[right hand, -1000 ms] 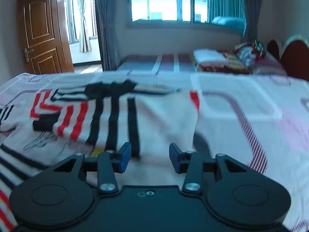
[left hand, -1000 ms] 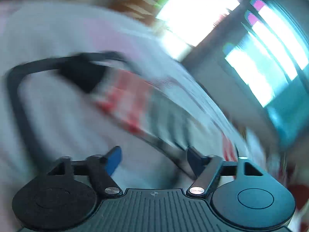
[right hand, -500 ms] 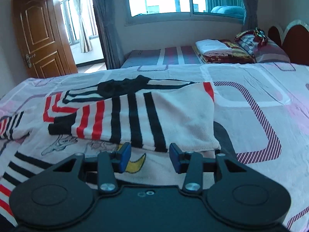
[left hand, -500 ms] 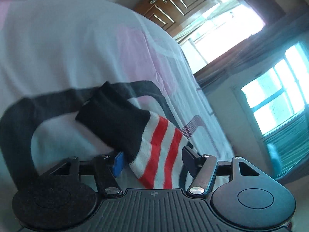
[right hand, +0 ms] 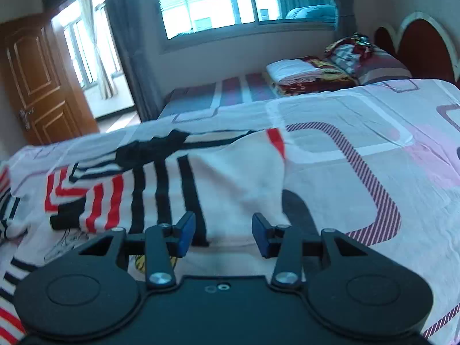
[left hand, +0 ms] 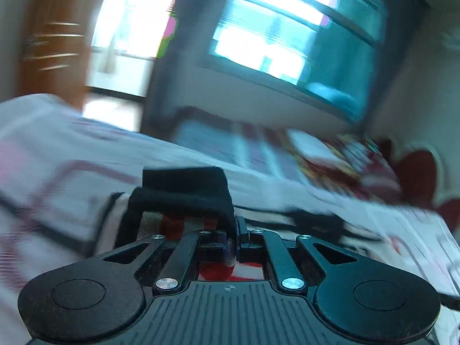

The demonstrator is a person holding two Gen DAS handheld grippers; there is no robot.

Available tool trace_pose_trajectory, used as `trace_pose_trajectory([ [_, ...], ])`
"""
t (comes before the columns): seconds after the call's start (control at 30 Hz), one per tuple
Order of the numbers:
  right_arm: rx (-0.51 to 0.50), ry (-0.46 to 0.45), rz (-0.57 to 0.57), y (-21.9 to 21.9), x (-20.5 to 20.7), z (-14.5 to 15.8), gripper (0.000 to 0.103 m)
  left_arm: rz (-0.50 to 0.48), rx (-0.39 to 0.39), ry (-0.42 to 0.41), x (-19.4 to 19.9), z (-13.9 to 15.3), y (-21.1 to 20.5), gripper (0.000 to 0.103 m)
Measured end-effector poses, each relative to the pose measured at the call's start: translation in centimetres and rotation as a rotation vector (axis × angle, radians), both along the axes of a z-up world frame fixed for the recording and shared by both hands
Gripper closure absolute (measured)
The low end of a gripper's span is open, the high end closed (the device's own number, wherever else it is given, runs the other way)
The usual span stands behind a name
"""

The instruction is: Fold small clothes

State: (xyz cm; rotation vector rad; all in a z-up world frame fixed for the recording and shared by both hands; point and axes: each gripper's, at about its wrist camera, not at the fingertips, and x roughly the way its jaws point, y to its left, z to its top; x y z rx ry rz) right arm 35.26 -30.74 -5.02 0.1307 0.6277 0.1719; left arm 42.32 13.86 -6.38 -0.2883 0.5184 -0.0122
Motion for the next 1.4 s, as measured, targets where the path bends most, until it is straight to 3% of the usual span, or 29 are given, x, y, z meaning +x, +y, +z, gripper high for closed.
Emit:
trace_pose_trajectory([
  [0.2, 0.034, 0.010, -0.057, -1.8, -0.2, -0.2, 0.061, -0.233, 0.122, 0.109, 4.6, -3.0, -14.4, 0.098],
  [0.3, 0.042, 0.014, -0.071, -2.6, -0.2, -0.2, 0.060, -0.327, 0.197, 0.182, 5.6, -4.4, -19.2, 0.097],
  [0.33, 0.049, 0.018, -0.075, -2.9, -0.1, -0.2, 0.059, -0.338, 0.236, 0.191, 4.8, -4.4, -20.8, 0.091],
  [0.37, 0.062, 0.022, -0.080, -3.2, -0.1, -0.2, 0.057, -0.349, 0.284, 0.188, 4.2, -4.5, -22.2, 0.078],
  [0.4, 0.079, 0.025, -0.084, -3.4, 0.0, -0.2, 0.055, -0.383, 0.285, 0.164, 3.3, -4.4, -23.1, 0.041],
  [0.43, 0.102, 0.027, -0.089, -3.6, 0.1, -0.2, 0.051, -0.409, 0.265, 0.144, 2.8, -4.1, -23.3, 0.027],
  [0.47, 0.125, 0.028, -0.094, -3.7, 0.2, -0.2, 0.049, -0.417, 0.254, 0.104, 1.8, -3.5, -23.5, 0.027],
  [0.53, 0.182, 0.031, -0.098, -3.8, 0.4, -0.3, 0.049, -0.412, 0.235, 0.067, 0.2, -2.3, -22.7, 0.027],
  [0.6, 0.255, 0.035, -0.074, -3.3, 0.9, -0.3, 0.049, -0.345, 0.181, 0.047, -2.3, -1.3, -19.8, 0.028],
  [0.7, 0.293, 0.028, -0.008, -0.9, 1.9, -0.1, 0.049, -0.203, 0.176, 0.023, -6.1, -0.7, -14.0, 0.040],
  [0.8, 0.235, 0.015, 0.093, 3.1, 3.2, 0.0, 0.049, -0.053, 0.271, 0.065, -9.1, -2.0, -8.8, 0.041],
  [0.87, 0.176, 0.032, 0.183, 6.0, 4.3, -0.6, 0.047, 0.008, 0.286, 0.135, -9.7, -3.0, -5.4, 0.041],
  [0.97, 0.056, 0.033, 0.295, 10.2, 5.3, -1.2, 0.041, 0.011, 0.309, 0.192, -9.1, -4.1, -3.4, 0.041],
  [1.1, -0.075, -0.010, 0.269, 13.4, 7.0, -1.1, 0.046, 0.029, 0.353, 0.192, -7.6, -4.5, -2.9, 0.041],
  [1.13, -0.081, -0.009, 0.265, 13.7, 7.5, -1.0, 0.053, 0.035, 0.338, 0.185, -6.6, -4.6, -3.0, 0.041],
  [1.17, -0.088, -0.004, 0.258, 13.7, 7.9, -0.8, 0.079, 0.047, 0.316, 0.164, -6.6, -4.3, -2.6, 0.041],
  [1.2, -0.094, 0.003, 0.244, 13.6, 8.3, -0.7, 0.092, 0.055, 0.306, 0.151, -6.4, -4.2, -2.6, 0.042],
  [1.27, -0.081, -0.010, 0.224, 13.0, 8.2, -0.2, 0.095, 0.076, 0.280, 0.155, -6.0, -4.3, -2.0, 0.051],
  [1.4, 0.068, -0.016, 0.174, 9.0, 6.8, 0.0, 0.098, 0.100, 0.210, 0.185, -4.2, -6.2, -1.4, 0.051],
])
